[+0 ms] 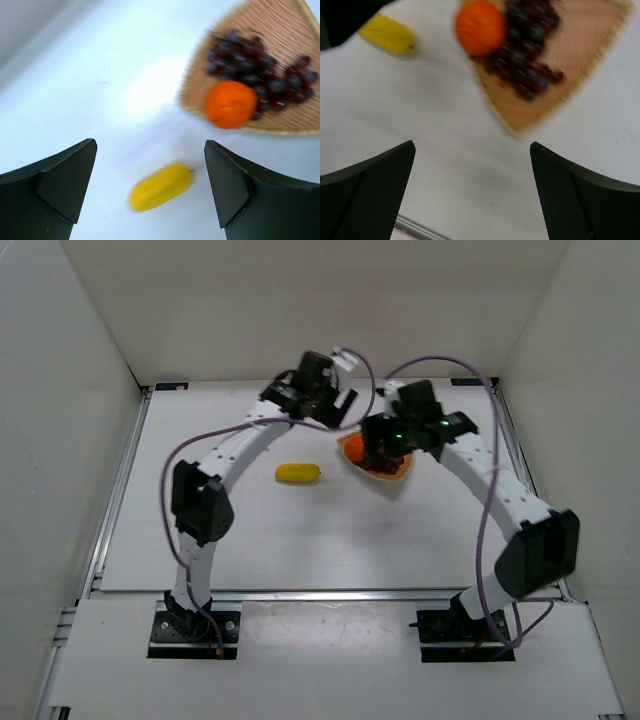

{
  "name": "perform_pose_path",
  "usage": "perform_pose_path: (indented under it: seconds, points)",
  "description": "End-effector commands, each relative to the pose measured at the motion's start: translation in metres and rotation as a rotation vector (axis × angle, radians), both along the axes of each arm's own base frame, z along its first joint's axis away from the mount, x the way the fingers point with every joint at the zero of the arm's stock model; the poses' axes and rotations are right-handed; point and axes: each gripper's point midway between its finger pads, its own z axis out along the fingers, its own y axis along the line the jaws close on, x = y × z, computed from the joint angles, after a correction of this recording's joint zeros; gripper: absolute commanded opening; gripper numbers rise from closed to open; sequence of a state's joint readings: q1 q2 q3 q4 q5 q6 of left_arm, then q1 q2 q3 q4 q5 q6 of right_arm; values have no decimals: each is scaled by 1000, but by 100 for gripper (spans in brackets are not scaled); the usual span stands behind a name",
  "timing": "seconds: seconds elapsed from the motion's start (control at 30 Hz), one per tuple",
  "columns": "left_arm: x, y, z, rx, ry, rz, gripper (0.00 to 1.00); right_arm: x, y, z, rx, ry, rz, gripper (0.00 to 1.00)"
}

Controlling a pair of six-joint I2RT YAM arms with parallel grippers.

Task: Place and organize the fake fruits in the fruit bowl

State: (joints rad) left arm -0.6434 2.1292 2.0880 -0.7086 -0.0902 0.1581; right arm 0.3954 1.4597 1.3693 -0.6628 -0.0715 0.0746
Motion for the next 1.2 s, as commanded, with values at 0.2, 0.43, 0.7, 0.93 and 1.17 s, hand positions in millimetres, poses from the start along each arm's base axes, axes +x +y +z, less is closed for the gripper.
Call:
perform_pose_path:
  seconds: [0.2, 0.43, 0.7, 0.93, 1.17]
  points:
    - [-7, 213, 63, 3, -42, 453, 100, 54, 184, -57, -374, -148, 403, 99]
    - [-42, 296, 37, 32, 50, 603, 100, 63, 235, -103, -360, -154, 465, 99]
    - [-54, 313, 12, -6, 144, 646, 100, 41, 240, -170, -332, 2, 502, 98]
    - [-55, 308, -3, -15, 199, 648, 100, 30, 238, -164, -291, 68, 445, 9]
    - [-62, 308, -18, -3, 244, 655, 100, 56, 215, -1, 47, -108, 172, 0]
